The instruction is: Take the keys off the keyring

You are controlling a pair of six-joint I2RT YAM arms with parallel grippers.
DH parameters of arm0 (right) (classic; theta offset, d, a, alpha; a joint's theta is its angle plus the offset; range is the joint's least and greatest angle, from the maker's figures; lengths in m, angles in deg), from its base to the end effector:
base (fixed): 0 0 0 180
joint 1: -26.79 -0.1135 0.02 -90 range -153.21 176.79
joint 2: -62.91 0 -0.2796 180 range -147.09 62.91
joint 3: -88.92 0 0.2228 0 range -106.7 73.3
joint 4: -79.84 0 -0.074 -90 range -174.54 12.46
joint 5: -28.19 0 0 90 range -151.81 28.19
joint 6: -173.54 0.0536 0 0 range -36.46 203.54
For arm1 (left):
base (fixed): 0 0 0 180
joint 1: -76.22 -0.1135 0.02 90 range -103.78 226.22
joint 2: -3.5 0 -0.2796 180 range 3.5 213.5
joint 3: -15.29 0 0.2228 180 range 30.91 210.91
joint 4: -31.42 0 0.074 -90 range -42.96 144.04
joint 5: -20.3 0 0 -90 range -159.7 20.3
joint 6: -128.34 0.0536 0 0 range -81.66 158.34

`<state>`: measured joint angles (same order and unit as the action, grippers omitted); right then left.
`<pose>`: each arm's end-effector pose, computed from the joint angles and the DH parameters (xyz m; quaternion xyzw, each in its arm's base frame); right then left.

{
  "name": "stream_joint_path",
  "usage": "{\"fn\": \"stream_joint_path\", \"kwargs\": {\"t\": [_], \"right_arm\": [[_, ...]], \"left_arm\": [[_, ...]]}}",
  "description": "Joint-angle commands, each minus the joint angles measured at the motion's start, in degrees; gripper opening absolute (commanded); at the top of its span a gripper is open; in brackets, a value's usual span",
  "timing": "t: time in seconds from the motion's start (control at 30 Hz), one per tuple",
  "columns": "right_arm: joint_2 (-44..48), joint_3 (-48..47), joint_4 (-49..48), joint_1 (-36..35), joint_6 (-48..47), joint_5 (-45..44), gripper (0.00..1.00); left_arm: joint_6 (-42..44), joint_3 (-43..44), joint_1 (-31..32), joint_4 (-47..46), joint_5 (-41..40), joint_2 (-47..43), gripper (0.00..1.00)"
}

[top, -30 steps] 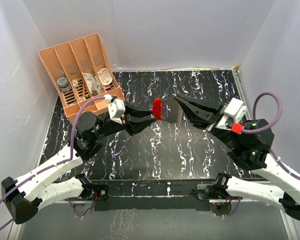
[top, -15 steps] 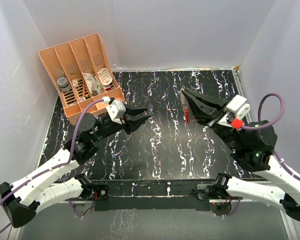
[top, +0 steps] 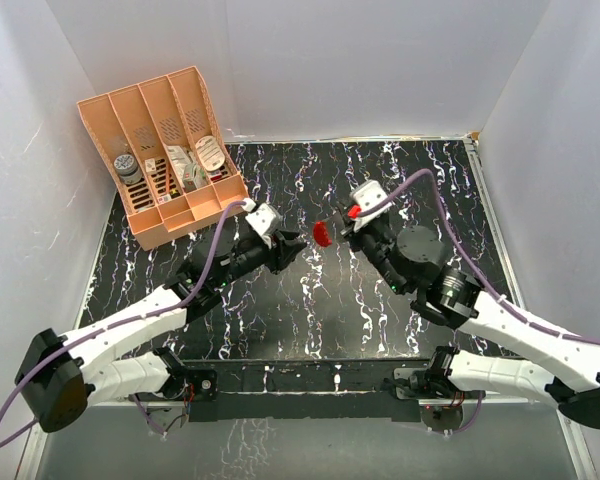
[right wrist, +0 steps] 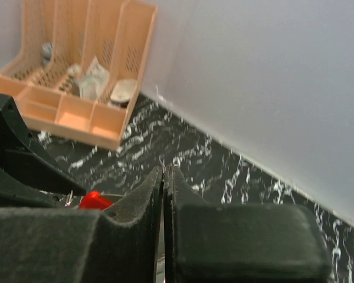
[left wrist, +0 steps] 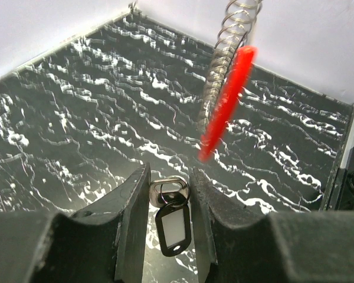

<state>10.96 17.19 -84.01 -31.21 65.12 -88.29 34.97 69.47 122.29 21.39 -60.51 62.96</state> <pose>0.1152 0.1392 0.4168 -0.2808 0.6267 0.0928 0.7209 0.1508 -0.1689 0.3443 0.3007 0.6072 -0.3560 0.6435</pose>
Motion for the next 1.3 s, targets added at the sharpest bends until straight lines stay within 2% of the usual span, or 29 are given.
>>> {"fn": "stream_joint_path", "kwargs": {"t": [0.0,0.1,0.27,0.37,0.67,0.97,1.27], "right_arm": [[-0.8,0.5,0.5,1.2,4.6,-4.6,0.0],[-1.7,1.6,1.2,4.9,7.0,-1.9,0.0],[-4.5,3.9,2.1,20.3,14.4,15.8,0.0],[-6.6,5.2,1.2,25.9,17.1,21.8,0.0],[-10.8,6.8,0.4,27.4,19.3,25.9,0.0],[-14.6,7.3,1.4,29.4,19.6,27.4,0.0],[-25.6,4.8,-0.5,33.3,20.9,31.9,0.0]], "left_arm": [[-4.4,-1.9,-2.0,-6.8,-1.5,2.5,0.0],[-6.9,-3.6,-4.6,-8.9,-0.6,3.9,0.0],[-10.7,-7.5,-8.8,-13.5,0.9,5.6,0.0],[-13.3,-9.9,-9.8,-16.0,0.9,7.0,0.0],[-17.6,-14.0,-11.3,-23.1,0.0,16.1,0.0],[-19.6,-14.2,-13.5,-31.0,0.6,26.8,0.0],[-20.0,-11.4,-15.9,-36.3,-0.4,39.1,0.0]]}}
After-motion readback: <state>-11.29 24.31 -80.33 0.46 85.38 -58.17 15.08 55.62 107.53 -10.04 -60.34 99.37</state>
